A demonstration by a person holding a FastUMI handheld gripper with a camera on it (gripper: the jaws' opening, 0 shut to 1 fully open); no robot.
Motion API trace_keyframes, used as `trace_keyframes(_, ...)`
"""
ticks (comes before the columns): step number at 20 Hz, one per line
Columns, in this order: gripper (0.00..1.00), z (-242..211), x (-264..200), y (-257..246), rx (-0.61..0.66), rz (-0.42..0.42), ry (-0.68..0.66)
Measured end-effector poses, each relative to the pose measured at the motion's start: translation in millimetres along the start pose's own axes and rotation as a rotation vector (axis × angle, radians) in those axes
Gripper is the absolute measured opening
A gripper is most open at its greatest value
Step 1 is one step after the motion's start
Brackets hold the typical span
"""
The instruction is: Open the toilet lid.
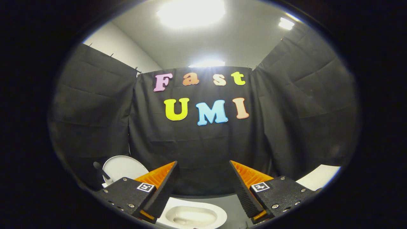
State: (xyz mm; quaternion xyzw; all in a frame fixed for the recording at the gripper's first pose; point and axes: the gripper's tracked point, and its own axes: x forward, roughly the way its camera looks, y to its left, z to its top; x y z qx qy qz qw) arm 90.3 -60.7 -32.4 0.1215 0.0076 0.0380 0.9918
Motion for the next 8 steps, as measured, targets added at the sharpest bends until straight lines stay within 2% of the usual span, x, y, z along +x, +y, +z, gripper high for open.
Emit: trace_keyframes(8, 0.94, -24, 4, -30, 0.014, -0.056, 0.02)
